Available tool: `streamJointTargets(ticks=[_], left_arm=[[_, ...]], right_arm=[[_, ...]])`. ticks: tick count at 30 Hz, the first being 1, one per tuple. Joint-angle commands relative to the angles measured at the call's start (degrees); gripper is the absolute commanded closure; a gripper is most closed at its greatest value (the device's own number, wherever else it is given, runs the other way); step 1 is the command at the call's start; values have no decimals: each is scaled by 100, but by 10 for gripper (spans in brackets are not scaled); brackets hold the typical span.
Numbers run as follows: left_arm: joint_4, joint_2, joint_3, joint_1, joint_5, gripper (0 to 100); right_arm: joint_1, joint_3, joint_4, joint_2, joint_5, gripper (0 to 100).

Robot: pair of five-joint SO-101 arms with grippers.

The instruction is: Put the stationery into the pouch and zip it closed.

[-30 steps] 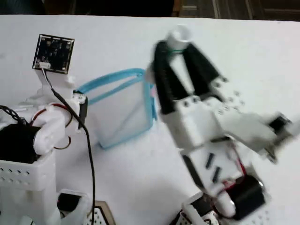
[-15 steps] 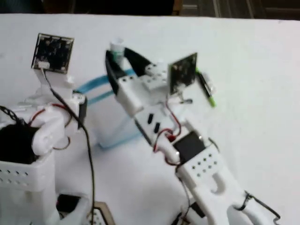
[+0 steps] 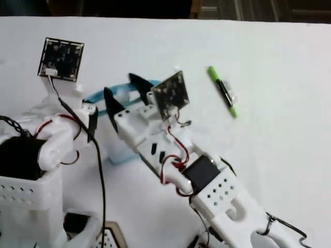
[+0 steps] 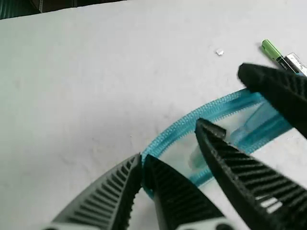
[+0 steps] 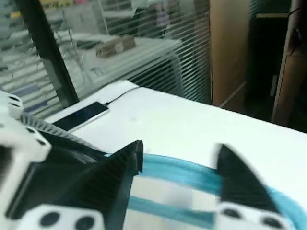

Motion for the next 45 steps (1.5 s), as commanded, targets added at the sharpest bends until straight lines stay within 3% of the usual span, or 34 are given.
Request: streamJointTargets(ticks=[1, 5, 10, 16, 22, 30, 33, 36, 39, 42, 45], left_arm=[[88, 22, 246, -48, -53, 978], [88, 22, 246, -48, -53, 978], [88, 22, 246, -48, -53, 978], [88, 22, 237, -48, -53, 978], [88, 22, 264, -48, -53, 978], [79, 22, 264, -48, -53, 978], [79, 22, 264, -48, -53, 978], [79, 22, 264, -48, -53, 978], [79, 22, 264, -48, -53, 978], [79, 22, 264, -48, -53, 978], [79, 22, 264, -48, -53, 978]], right_arm=[[92, -642, 374, -40, 26, 636], [567, -1354, 505, -13, 26, 675], [2149, -1934, 804, 558, 123, 719], [3582, -1978, 2334, 2211, 2444, 717], [4549, -2268, 2448, 3793, 3631, 717], [4980, -4026, 2545, 6818, 3613, 718], [4945, -4668, 3029, 7679, 3332, 721], [4804, -5196, 3785, 8031, 3182, 801], [4725, -5468, 4198, 8101, 3209, 980], [4752, -5512, 4426, 8092, 3200, 937], [4743, -5503, 5015, 8048, 3182, 981]])
